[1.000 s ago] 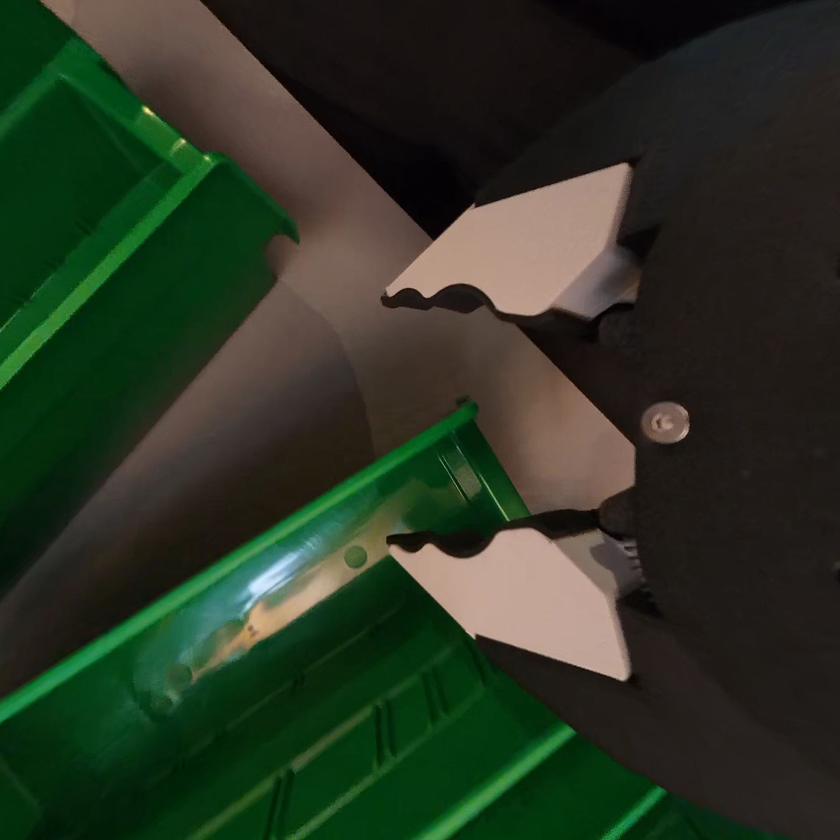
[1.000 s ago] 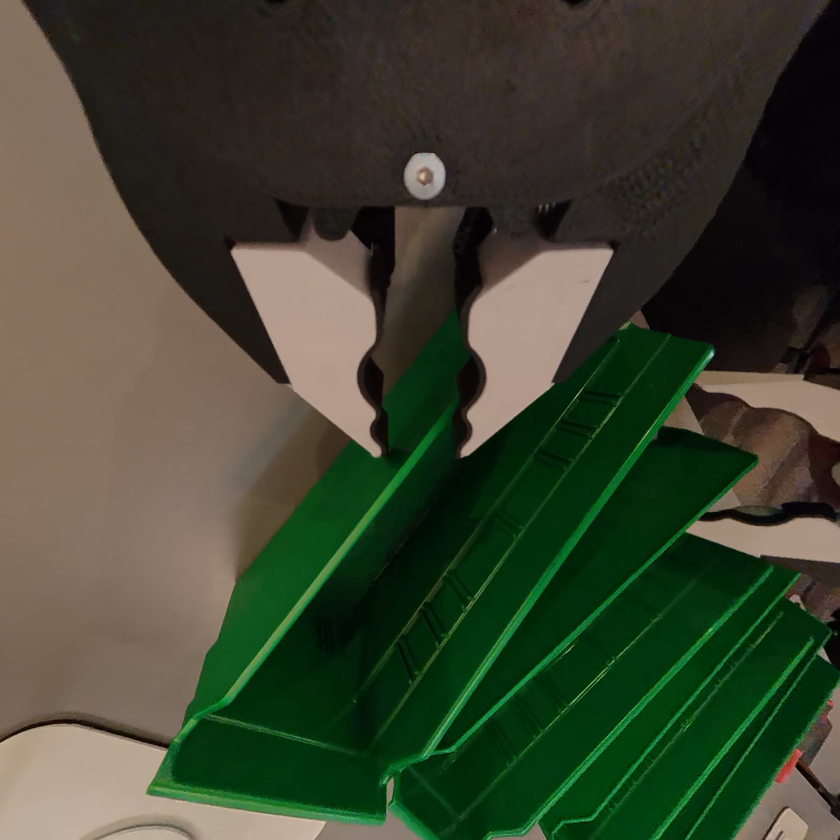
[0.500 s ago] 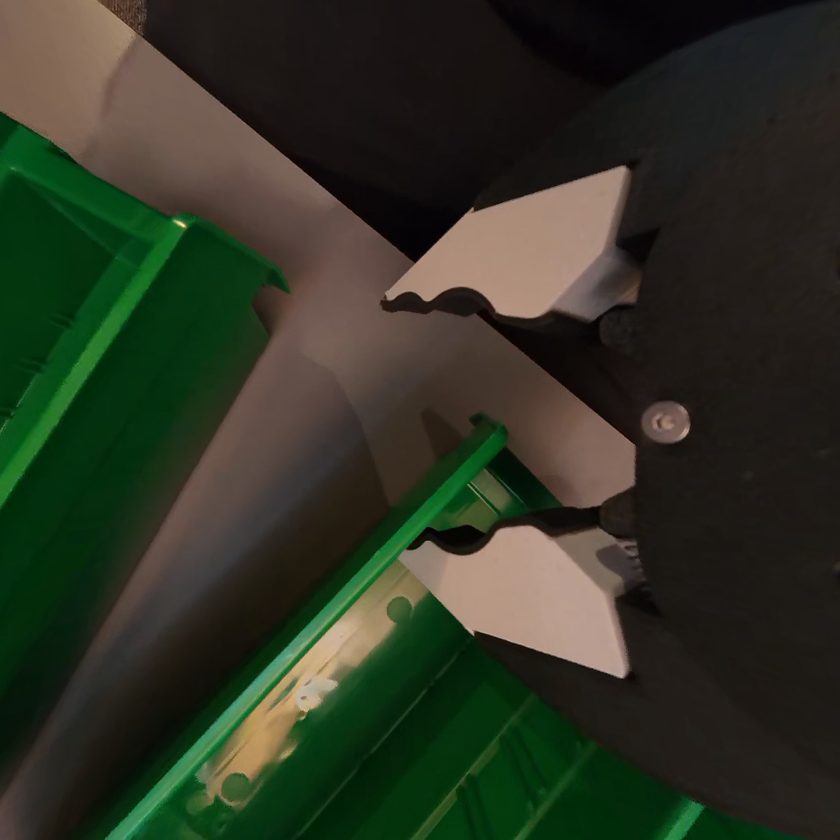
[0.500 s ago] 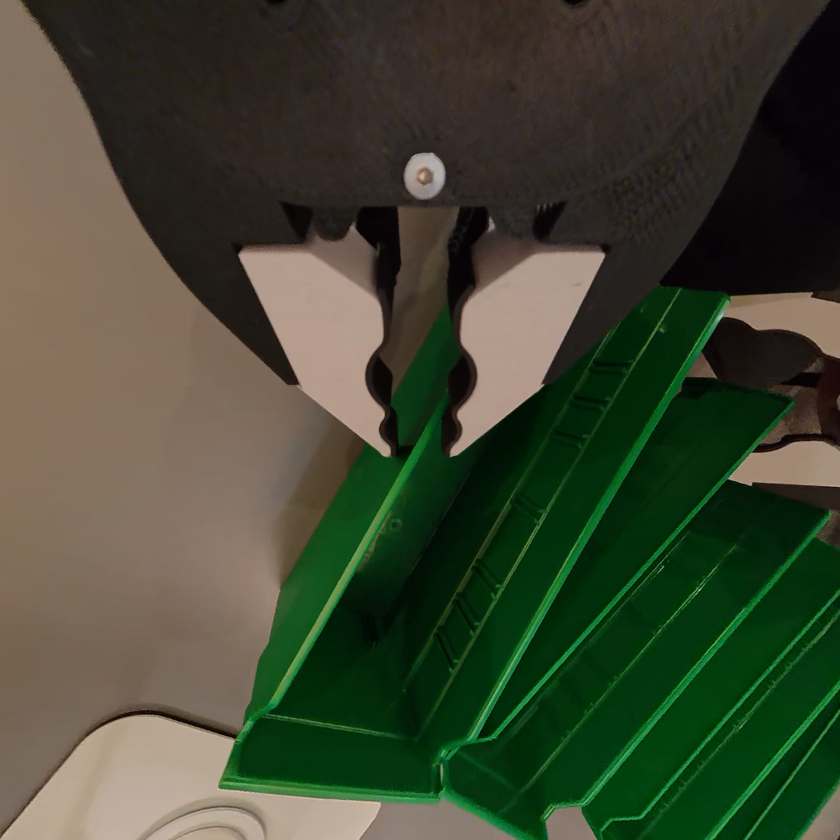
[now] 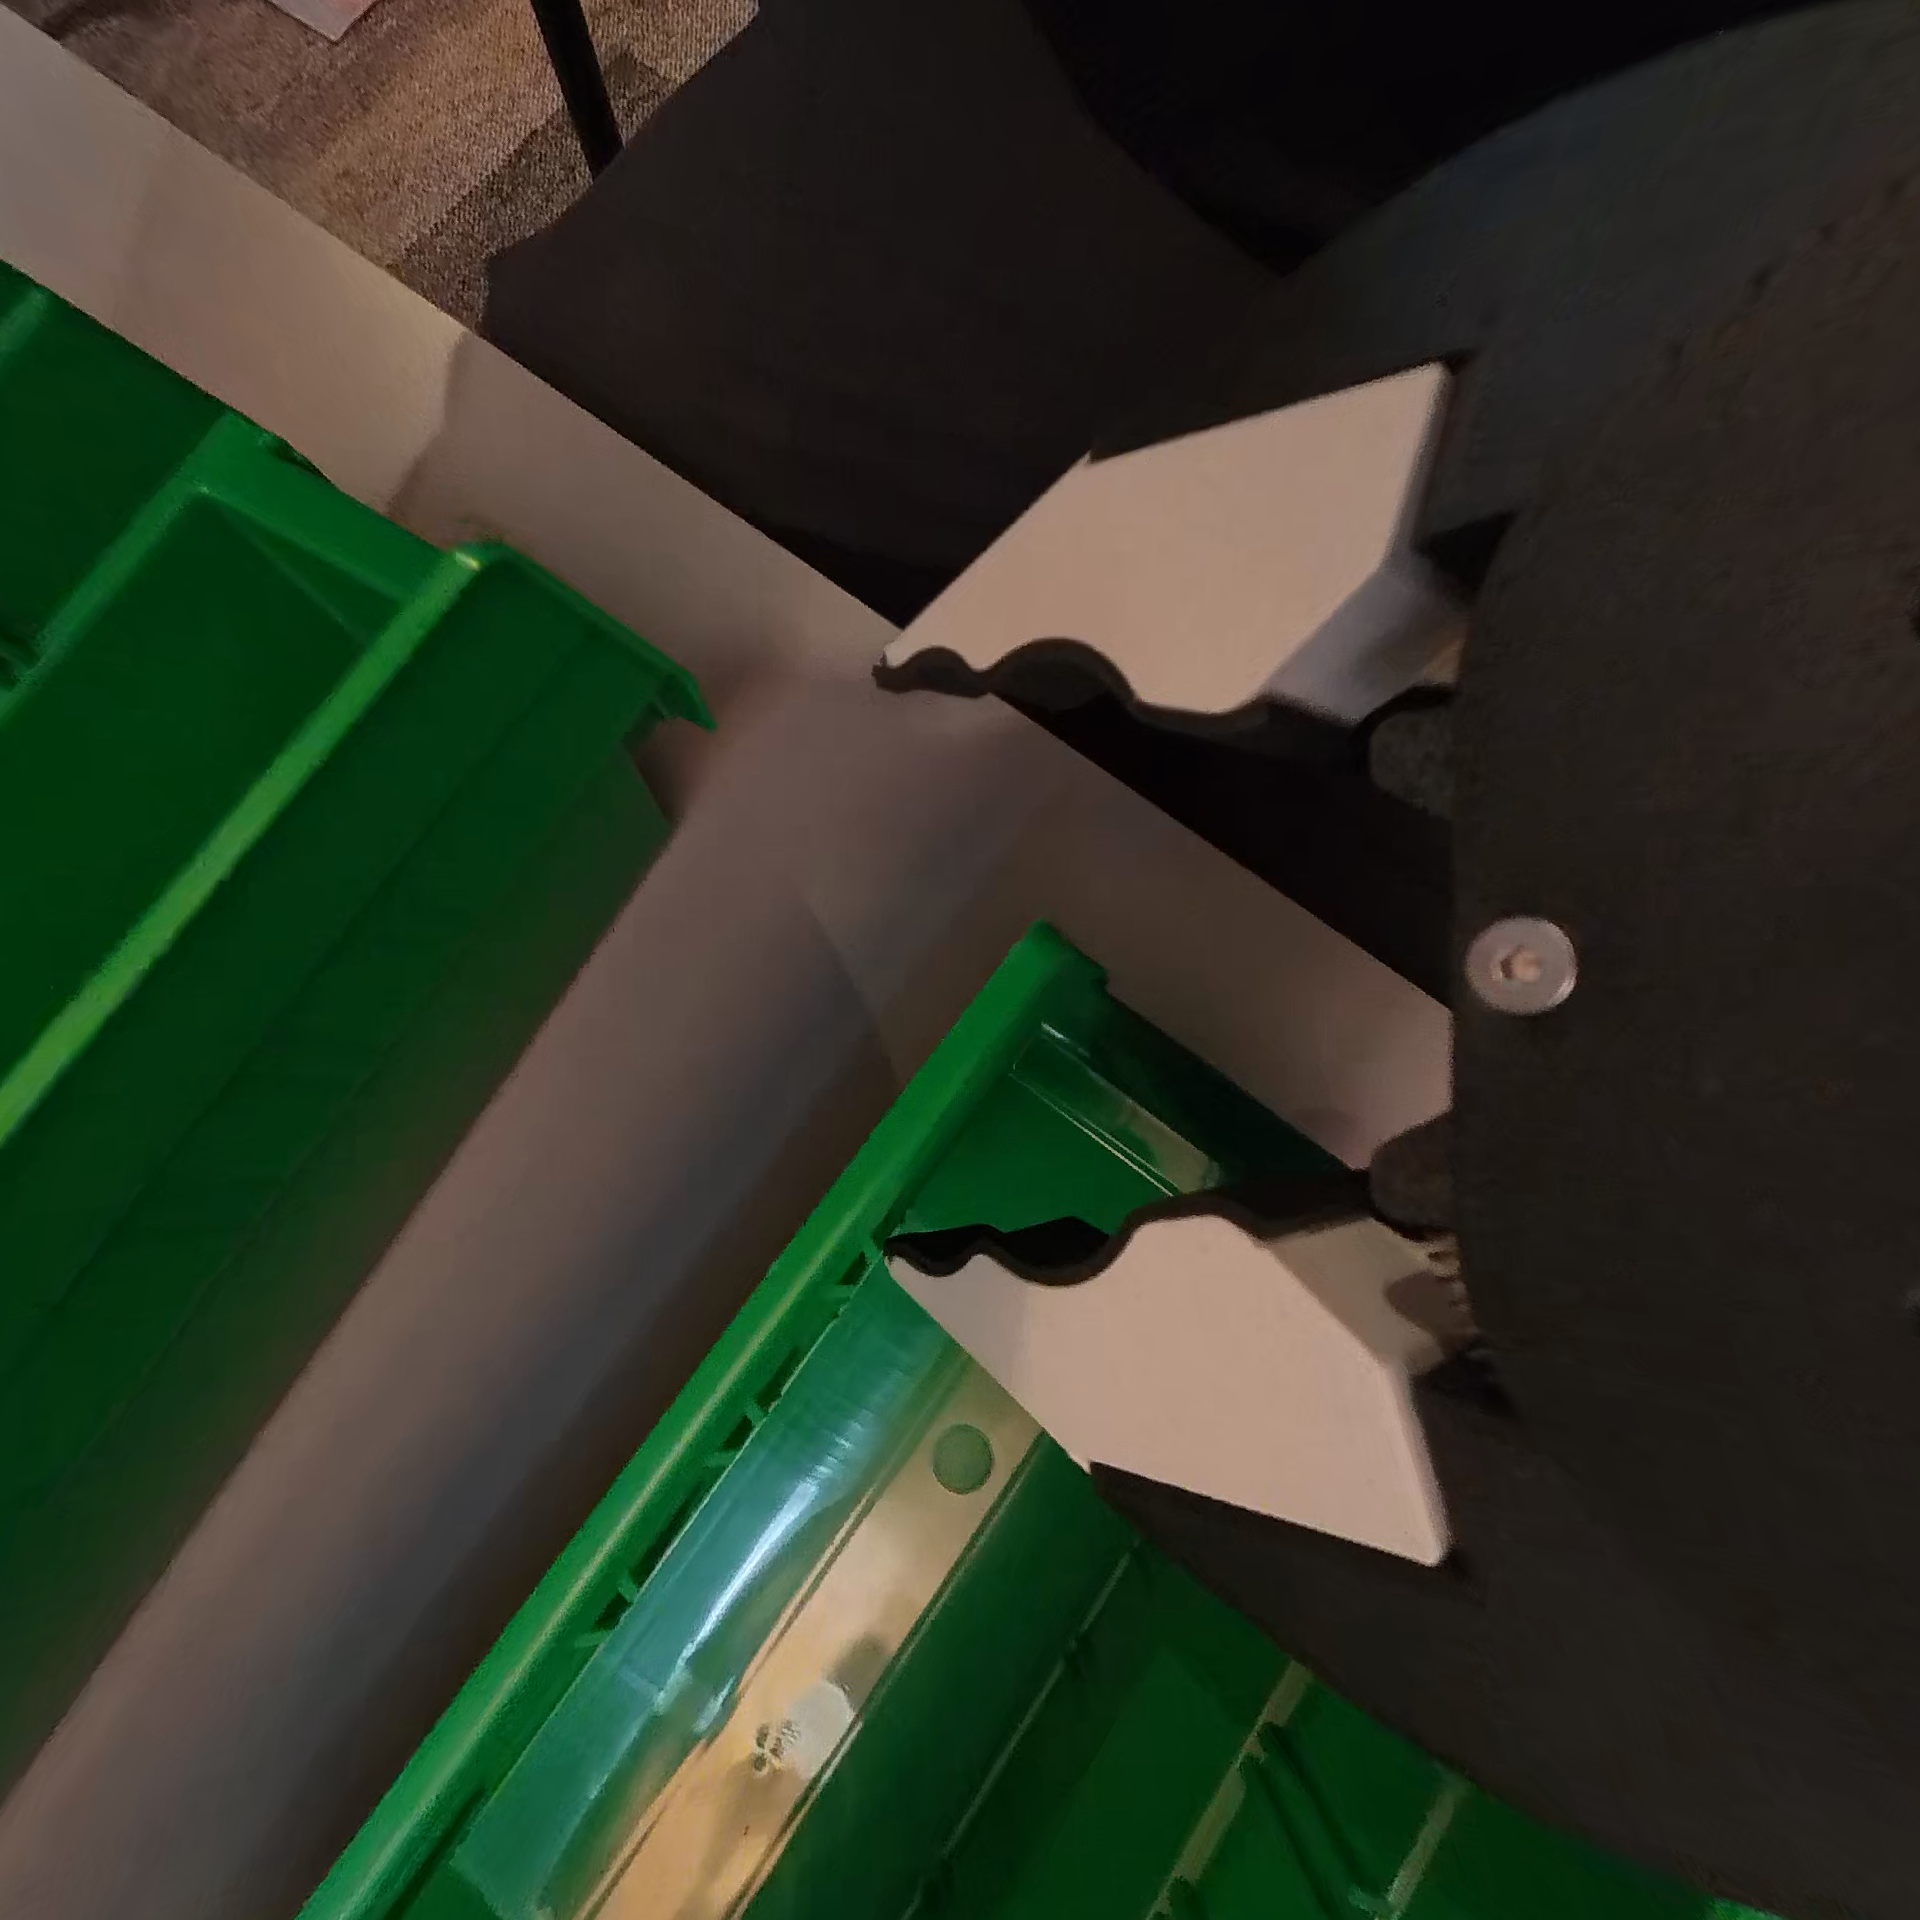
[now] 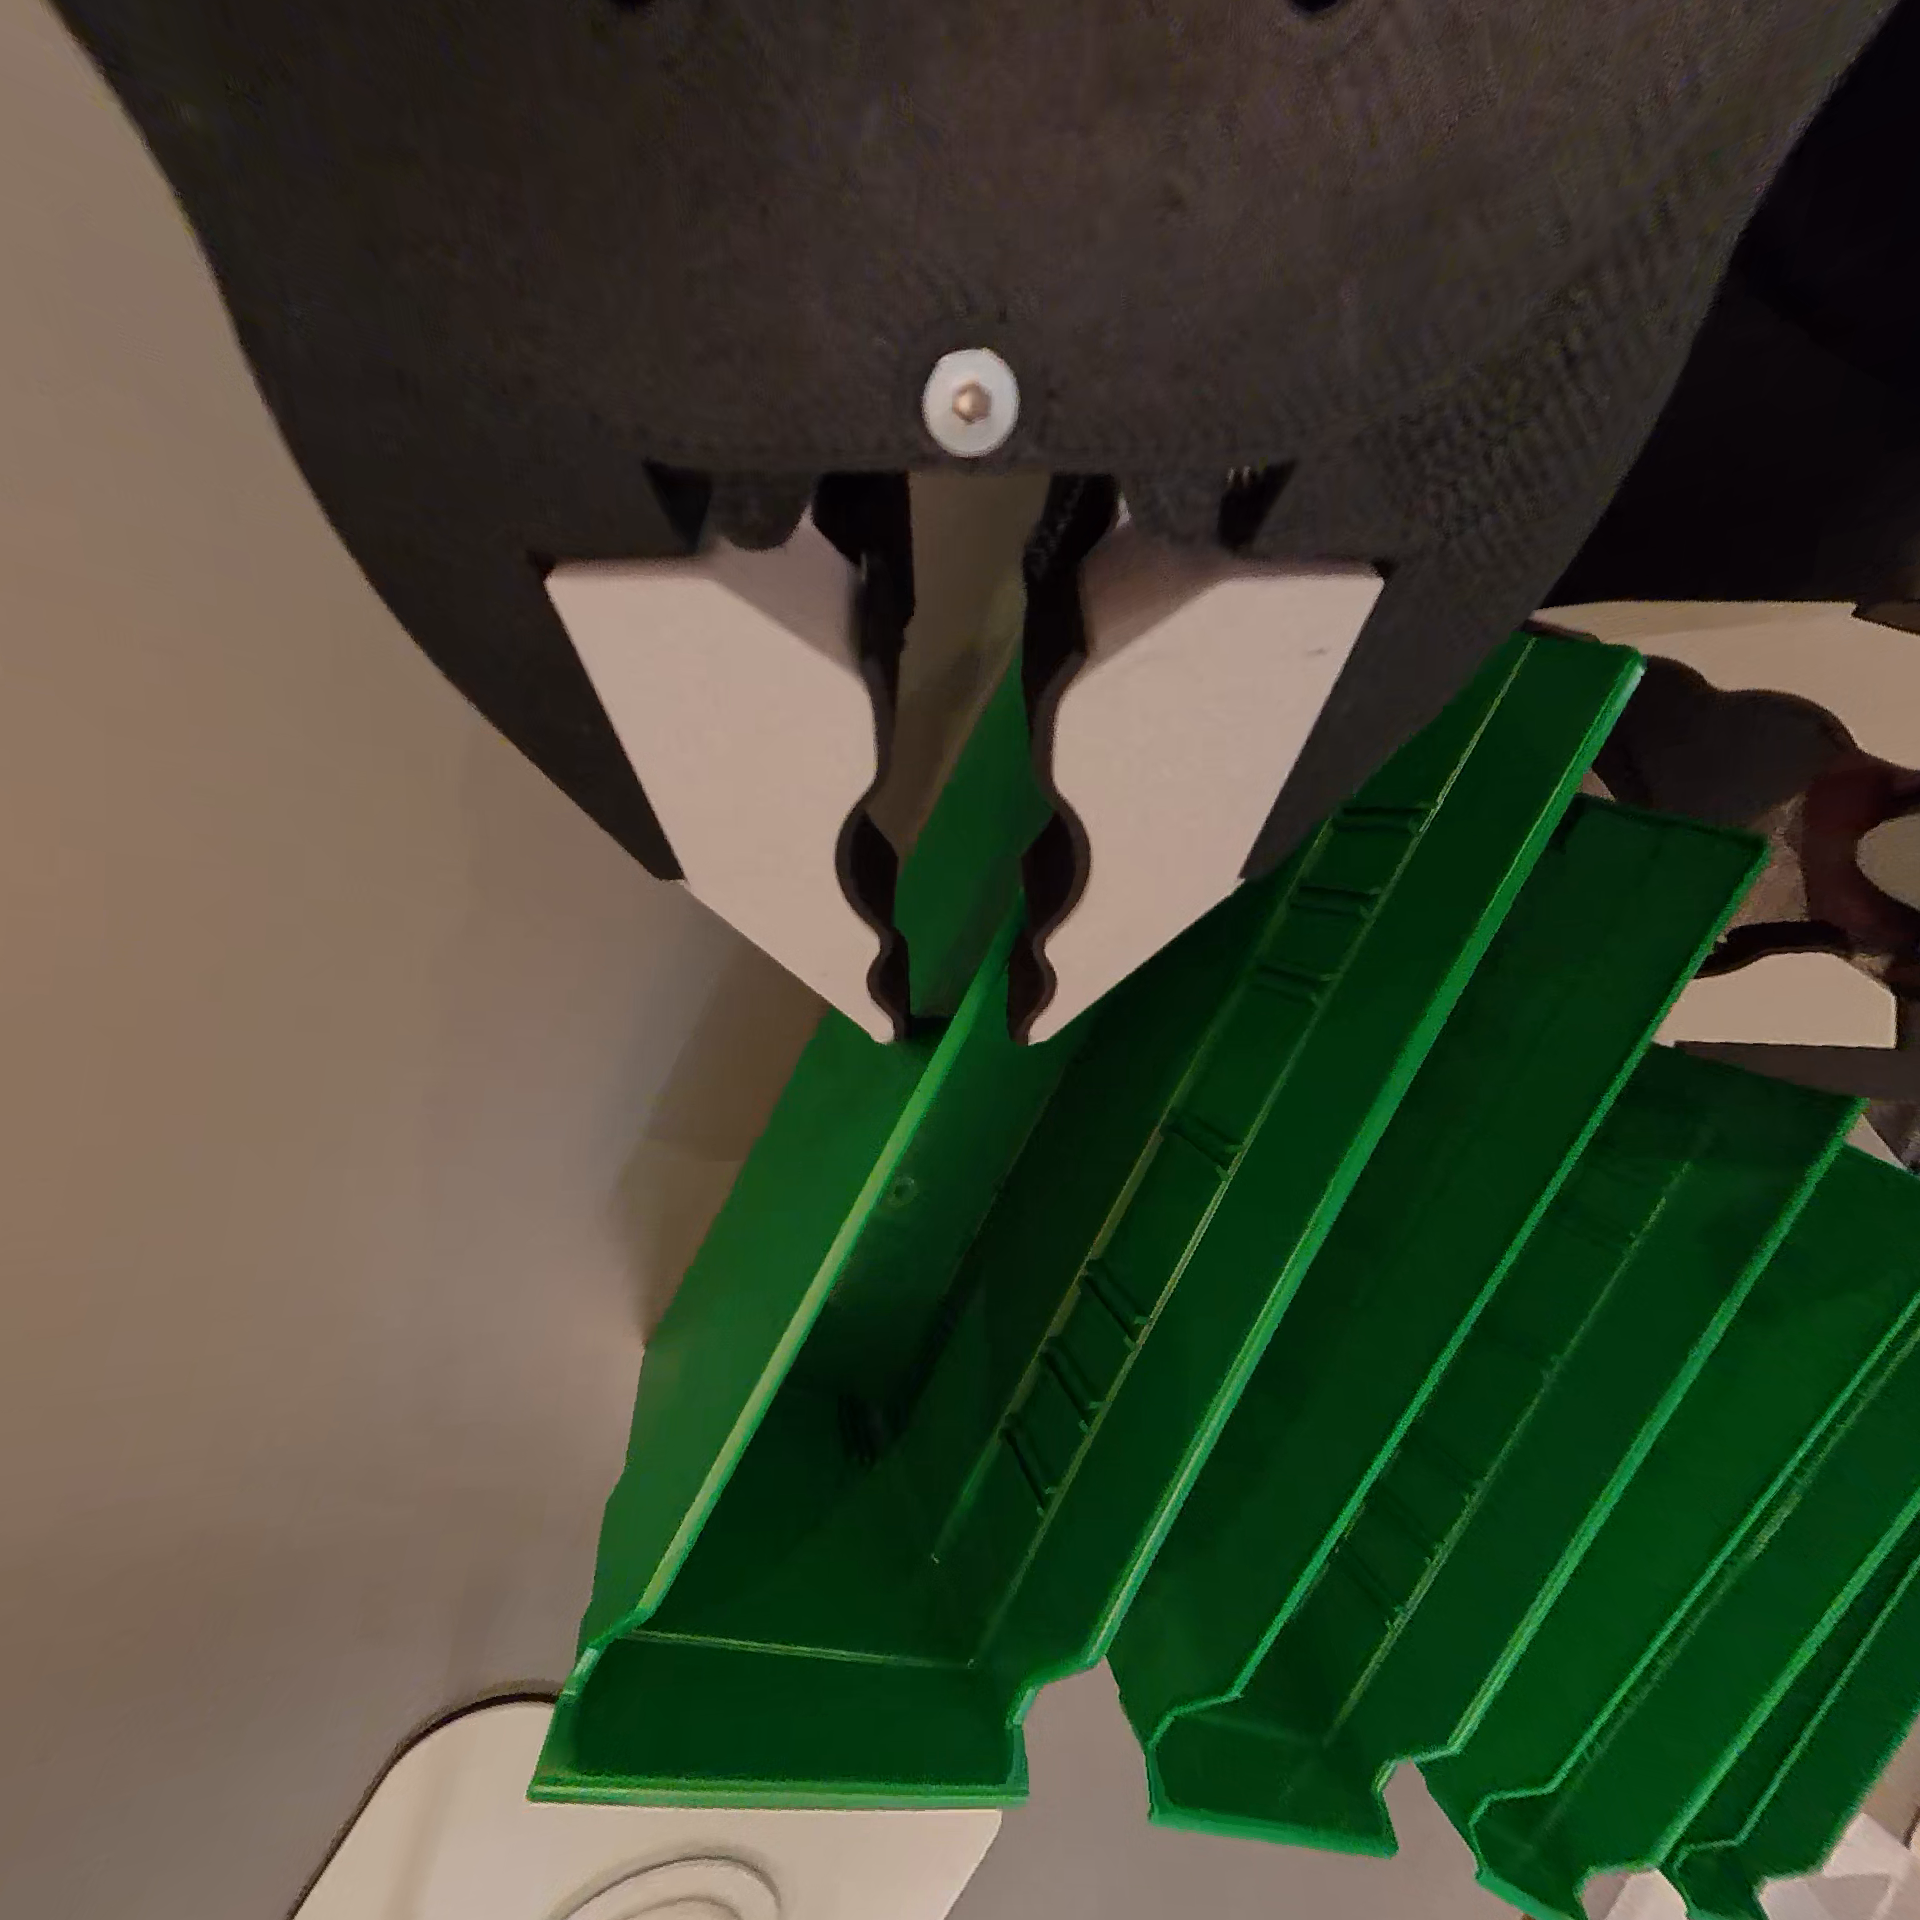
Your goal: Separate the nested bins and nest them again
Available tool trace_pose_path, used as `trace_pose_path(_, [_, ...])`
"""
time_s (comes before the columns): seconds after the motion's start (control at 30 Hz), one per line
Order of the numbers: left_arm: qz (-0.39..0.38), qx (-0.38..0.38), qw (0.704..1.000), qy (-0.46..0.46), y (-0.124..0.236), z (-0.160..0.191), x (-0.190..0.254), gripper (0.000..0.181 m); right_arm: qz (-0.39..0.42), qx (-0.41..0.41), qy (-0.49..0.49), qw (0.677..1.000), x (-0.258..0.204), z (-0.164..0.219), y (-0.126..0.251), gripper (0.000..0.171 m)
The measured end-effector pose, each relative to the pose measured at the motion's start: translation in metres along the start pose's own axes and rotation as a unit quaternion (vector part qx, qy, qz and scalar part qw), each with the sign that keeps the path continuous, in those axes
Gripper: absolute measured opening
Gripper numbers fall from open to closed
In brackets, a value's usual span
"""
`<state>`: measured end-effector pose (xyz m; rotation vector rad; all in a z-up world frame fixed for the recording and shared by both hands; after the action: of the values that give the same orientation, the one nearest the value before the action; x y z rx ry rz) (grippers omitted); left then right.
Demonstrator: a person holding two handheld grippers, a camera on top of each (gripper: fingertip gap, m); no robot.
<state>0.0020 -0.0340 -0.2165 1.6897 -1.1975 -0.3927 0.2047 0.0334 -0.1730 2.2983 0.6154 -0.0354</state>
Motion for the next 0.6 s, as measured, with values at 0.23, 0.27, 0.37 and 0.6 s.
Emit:
trace_pose_path(0.23, [0.001, 0.019, 0.999, -0.032, 0.024, -0.005, 0.004, 0.104, -0.017, 0.035, -0.008, 0.999, -0.004, -0.007, 0.003, 0.045])
trace_pose_path(0.27, [-0.007, 0.019, 0.999, -0.045, 0.034, -0.007, 0.004, 0.106, -0.017, 0.04, -0.006, 0.999, -0.004, -0.008, 0.003, 0.045])
trace_pose_path(0.37, [-0.03, 0.051, 0.996, -0.065, 0.077, -0.017, -0.004, 0.102, -0.02, 0.05, -0.006, 0.999, -0.002, -0.009, 0.004, 0.048])
trace_pose_path(0.6, [-0.2, 0.074, 0.974, 0.081, 0.153, 0.011, -0.122, 0.097, -0.03, 0.056, -0.007, 0.998, 0.001, -0.009, 0.004, 0.046])
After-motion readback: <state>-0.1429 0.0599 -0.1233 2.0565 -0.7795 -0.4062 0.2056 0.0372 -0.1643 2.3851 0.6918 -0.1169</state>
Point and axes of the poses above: each gripper's, where its closed fingertips meet, y back along the fingers, z out of its underside, x = y × z across the jaws, the point moved 5 cm from there along y, back along the fingers, and after that the axes turned 11 degrees about y, right-handed, at the moved point
